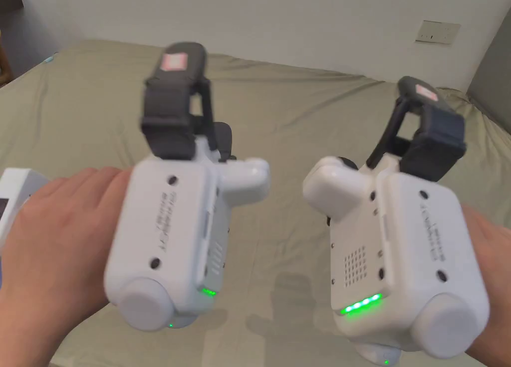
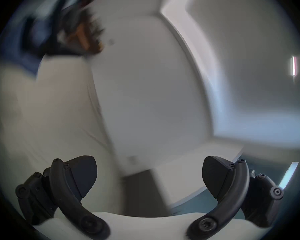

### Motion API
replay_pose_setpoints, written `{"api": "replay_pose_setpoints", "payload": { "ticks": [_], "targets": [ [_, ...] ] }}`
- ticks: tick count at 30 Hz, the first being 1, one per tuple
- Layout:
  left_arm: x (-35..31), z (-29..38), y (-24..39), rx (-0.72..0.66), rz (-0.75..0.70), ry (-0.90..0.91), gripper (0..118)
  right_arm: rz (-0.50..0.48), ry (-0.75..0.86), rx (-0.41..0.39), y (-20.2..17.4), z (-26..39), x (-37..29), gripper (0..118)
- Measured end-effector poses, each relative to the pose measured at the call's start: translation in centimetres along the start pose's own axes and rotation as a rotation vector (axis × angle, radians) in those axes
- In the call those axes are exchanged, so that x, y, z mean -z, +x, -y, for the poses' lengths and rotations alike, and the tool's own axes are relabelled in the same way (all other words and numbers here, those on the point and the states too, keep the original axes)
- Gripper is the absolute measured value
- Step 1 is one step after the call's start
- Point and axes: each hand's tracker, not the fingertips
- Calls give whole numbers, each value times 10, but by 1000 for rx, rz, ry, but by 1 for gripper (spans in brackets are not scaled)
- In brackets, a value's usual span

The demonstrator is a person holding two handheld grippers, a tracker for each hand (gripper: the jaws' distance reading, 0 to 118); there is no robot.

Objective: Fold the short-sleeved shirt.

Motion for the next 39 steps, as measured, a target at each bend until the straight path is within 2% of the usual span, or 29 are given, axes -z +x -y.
{"api": "replay_pose_setpoints", "payload": {
  "ticks": [1, 2, 3, 4, 6, 8, 9, 10, 11, 12, 13, 15, 17, 20, 24, 27, 33, 34, 35, 36, 37, 38, 39],
  "targets": [
    [0, -1, 5, 10, -8, -3, 118, -25, -11, 20, -4, 1, 0, 118],
    [0, -2, 1, -128, 42, -43, 118, -64, -31, 101, 1, 1, 3, 118],
    [3, -3, -10, -345, 123, -113, 118, -176, -80, 318, 13, 0, 5, 118],
    [10, -1, -24, -598, 204, -221, 118, -248, -112, 477, 24, 3, 8, 118],
    [29, 26, -58, -1215, 438, -463, 118, -453, -217, 1049, 59, 23, 22, 118],
    [37, 66, -64, -1835, 658, -538, 118, -658, -231, 1585, 73, 57, 29, 118],
    [34, 76, -56, -2035, 691, -503, 118, -693, -234, 1773, 74, 70, 31, 118],
    [31, 76, -51, -2106, 686, -481, 118, -681, -244, 1861, 72, 76, 31, 118],
    [28, 79, -55, -2021, 611, -460, 118, -632, -264, 1868, 71, 76, 30, 118],
    [23, 72, -58, -1907, 514, -443, 118, -560, -279, 1807, 71, 73, 28, 118],
    [20, 67, -60, -1810, 429, -428, 118, -500, -289, 1723, 70, 65, 25, 118],
    [19, 54, -65, -1650, 378, -471, 118, -411, -291, 1550, 69, 55, 22, 118],
    [18, 52, -64, -1611, 361, -433, 118, -420, -259, 1456, 68, 48, 20, 118],
    [19, 50, -64, -1610, 357, -434, 118, -382, -233, 1373, 68, 37, 14, 118],
    [19, 50, -64, -1600, 388, -443, 118, -360, -223, 1366, 71, 30, 11, 118],
    [18, 48, -62, -1559, 391, -440, 118, -388, -202, 1431, 72, 32, 12, 118],
    [16, 45, -64, -1536, 401, -432, 118, -377, -220, 1372, 69, 29, 12, 118],
    [16, 43, -64, -1525, 398, -439, 114, -378, -220, 1370, 69, 28, 12, 118],
    [17, 43, -63, -1513, 399, -442, 104, -380, -221, 1372, 69, 28, 12, 116],
    [18, 42, -62, -1507, 406, -435, 82, -380, -217, 1382, 69, 29, 11, 106],
    [21, 40, -60, -1492, 416, -438, 33, -379, -220, 1385, 69, 28, 11, 61],
    [23, 39, -58, -1479, 425, -448, 0, -378, -235, 1383, 69, 28, 13, 14],
    [24, 39, -58, -1487, 429, -439, 0, -385, -216, 1383, 66, 28, 14, 1]
  ]
}}
